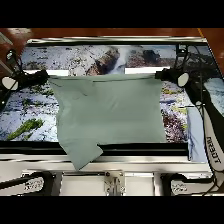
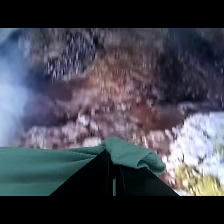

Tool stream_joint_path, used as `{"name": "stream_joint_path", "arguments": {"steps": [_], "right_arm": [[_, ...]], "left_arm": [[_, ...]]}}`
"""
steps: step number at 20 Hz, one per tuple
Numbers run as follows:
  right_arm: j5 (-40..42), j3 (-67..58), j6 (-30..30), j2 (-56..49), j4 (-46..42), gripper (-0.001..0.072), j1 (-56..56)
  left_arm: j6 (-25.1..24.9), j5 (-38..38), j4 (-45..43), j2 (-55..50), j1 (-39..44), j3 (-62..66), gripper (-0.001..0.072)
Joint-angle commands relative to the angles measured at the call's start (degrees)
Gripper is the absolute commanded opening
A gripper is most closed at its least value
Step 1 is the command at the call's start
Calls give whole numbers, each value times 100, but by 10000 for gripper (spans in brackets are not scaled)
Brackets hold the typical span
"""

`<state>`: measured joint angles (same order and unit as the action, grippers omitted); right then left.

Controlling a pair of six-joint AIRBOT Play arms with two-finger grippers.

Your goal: Fold the shirts.

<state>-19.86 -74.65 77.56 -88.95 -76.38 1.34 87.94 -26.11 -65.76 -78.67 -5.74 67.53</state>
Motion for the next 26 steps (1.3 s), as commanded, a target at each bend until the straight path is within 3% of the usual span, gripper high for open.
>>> {"name": "stream_joint_path", "arguments": {"steps": [1, 8, 12, 14, 18, 22, 26], "right_arm": [[1869, 22, 138, -640, 433, 75, 208], [260, 20, 245, -940, 885, 75, -50], [-1156, -249, 389, -914, 887, 75, -380], [-2122, -470, 369, -817, 837, 75, -555], [-3355, -496, 542, -798, 826, 75, -789], [-4452, -496, 748, -1080, 949, 75, -802], [-4905, -496, 879, -1137, 1001, 75, -802]], "left_arm": [[-26, 1478, 431, -621, 179, -20, 32], [-227, 1119, 426, -1143, 487, -24, 33], [-507, -146, 372, -1043, 369, -20, 32], [-951, -1167, 205, -973, 317, 55, 31], [-879, -2557, -90, -999, 210, 133, 31], [-155, -3132, -767, -1036, 205, 133, 32], [-44, -3309, -798, -1069, 201, 136, 32]]}}
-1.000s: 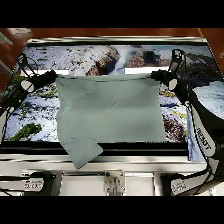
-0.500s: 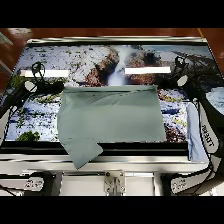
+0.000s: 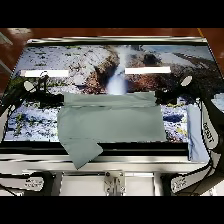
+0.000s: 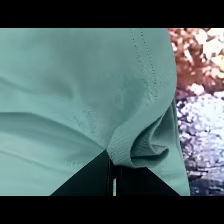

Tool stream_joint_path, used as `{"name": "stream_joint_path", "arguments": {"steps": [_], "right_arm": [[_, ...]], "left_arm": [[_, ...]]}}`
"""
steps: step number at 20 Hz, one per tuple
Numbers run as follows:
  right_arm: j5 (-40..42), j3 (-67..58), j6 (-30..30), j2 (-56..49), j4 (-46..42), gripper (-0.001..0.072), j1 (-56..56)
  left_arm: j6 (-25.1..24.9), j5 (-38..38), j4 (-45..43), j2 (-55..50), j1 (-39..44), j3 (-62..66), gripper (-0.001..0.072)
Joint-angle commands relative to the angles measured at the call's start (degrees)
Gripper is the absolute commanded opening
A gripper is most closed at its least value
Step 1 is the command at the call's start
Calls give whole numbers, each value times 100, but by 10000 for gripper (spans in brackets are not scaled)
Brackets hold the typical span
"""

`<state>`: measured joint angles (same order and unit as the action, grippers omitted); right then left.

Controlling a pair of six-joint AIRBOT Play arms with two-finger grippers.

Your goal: Fold the shirts.

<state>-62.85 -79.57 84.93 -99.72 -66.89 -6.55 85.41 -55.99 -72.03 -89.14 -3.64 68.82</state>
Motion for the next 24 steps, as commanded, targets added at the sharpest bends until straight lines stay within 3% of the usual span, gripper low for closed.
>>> {"name": "stream_joint_path", "arguments": {"steps": [1, 16, 17, 18, 19, 21, 22, 23, 24], "right_arm": [[-627, -4, 188, -59, 22, 75, -13], [-619, -4, 643, -59, -608, 91, -13], [-616, -4, 640, -57, -586, 162, -15], [-616, -4, 632, -52, -509, 367, -15], [-623, -7, 588, -39, -501, 400, -20], [-837, -7, 356, 138, -619, 398, -79], [-962, -7, 289, 280, -743, 431, -142], [-1185, -7, 289, 448, -914, 572, -256], [-1534, -7, 195, 616, -1021, 637, -409]], "left_arm": [[251, -315, -168, -24, -7, 7, 32], [297, -776, -146, -94, -103, 11, 32], [297, -776, -87, -107, -103, 11, 53], [295, -776, 4, -107, -105, 13, 192], [299, -828, 20, -94, -111, 26, 337], [295, -1364, -162, -87, -219, 166, 338], [286, -1764, -256, -81, -337, 256, 339], [175, -2179, -269, -48, -511, 328, 367], [72, -2476, -256, 33, -695, 332, 559]]}}
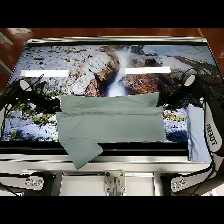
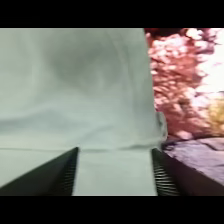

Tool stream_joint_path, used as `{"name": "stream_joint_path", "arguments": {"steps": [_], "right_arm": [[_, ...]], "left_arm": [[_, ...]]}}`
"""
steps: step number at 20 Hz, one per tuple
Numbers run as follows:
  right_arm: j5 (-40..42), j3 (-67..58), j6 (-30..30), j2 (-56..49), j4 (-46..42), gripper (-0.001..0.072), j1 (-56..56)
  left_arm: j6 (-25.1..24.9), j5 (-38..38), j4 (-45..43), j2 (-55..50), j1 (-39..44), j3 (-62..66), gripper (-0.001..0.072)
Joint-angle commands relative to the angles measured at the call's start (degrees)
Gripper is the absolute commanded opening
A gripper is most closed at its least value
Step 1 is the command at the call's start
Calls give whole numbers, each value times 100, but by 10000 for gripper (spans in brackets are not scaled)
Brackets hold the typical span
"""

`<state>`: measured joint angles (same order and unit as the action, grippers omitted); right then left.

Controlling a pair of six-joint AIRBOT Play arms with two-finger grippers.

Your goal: Fold the shirts.

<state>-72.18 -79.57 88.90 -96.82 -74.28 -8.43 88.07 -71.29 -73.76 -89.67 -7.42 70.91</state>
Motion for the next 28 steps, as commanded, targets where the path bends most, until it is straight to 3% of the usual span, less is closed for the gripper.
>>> {"name": "stream_joint_path", "arguments": {"steps": [1, 5, 11, 16, 17, 18, 24, 27, 28], "right_arm": [[-918, -4, -284, 455, -363, 637, -387], [-1823, 330, -813, 835, -348, 637, -1158], [-1051, 1757, -1051, 1329, 192, 637, -1764], [-809, 1923, -1051, 1329, 247, 637, -1746], [-809, 1923, -1051, 1329, 245, 636, -1746], [-811, 1923, -1051, 1329, 245, 636, -1746], [-813, 1923, -944, 1329, 245, 636, -1746], [-833, 1923, -866, 1329, 256, 637, -1746], [-894, 1926, -966, 1329, 275, 670, -1746]], "left_arm": [[-254, -1200, -83, 212, -531, 94, 673], [-498, -1139, 199, 1231, -1316, -1117, 673], [-1429, 142, 1757, 2483, -1993, -4301, 660], [-1561, 426, 2009, 2457, -1803, -4780, 651], [-1563, 509, 2041, 2459, -1735, -4835, 615], [-1565, 586, 2068, 2457, -1668, -4874, 521], [-1563, 938, 2540, 2330, -1285, -4992, 517], [-1578, 929, 2538, 2218, -1091, -4990, 221], [-1722, 831, 2544, 2221, -1086, -4988, 75]]}}
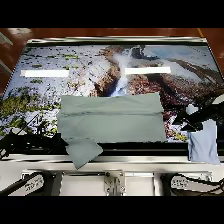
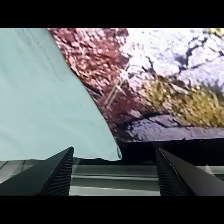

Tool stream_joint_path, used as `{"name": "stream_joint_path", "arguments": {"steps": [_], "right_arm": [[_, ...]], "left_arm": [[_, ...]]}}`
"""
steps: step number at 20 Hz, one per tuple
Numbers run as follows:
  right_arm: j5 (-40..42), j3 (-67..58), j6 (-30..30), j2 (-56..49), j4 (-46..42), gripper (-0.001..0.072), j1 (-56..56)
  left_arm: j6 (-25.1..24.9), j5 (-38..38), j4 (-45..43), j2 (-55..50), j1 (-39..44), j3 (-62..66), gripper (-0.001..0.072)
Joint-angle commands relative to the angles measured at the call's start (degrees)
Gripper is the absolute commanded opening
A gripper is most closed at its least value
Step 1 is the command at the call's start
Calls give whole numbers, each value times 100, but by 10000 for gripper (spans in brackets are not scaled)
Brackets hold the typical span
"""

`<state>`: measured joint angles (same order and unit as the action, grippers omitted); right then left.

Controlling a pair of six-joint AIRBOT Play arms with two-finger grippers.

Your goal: Fold the shirts.

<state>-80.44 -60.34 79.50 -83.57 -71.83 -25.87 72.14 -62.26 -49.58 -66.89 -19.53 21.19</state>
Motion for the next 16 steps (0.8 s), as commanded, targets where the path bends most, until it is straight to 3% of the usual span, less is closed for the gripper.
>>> {"name": "stream_joint_path", "arguments": {"steps": [1, 10, 16], "right_arm": [[-168, 17, -205, 2, 28, 679, -2], [31, 592, -374, -350, 748, 678, -164], [-57, 1040, -483, -490, 723, 677, -140]], "left_arm": [[-188, -144, 120, -57, 120, -15, 50], [-247, -227, 118, -52, 118, 50, 33], [-247, -289, 122, -50, -111, 72, 33]]}}
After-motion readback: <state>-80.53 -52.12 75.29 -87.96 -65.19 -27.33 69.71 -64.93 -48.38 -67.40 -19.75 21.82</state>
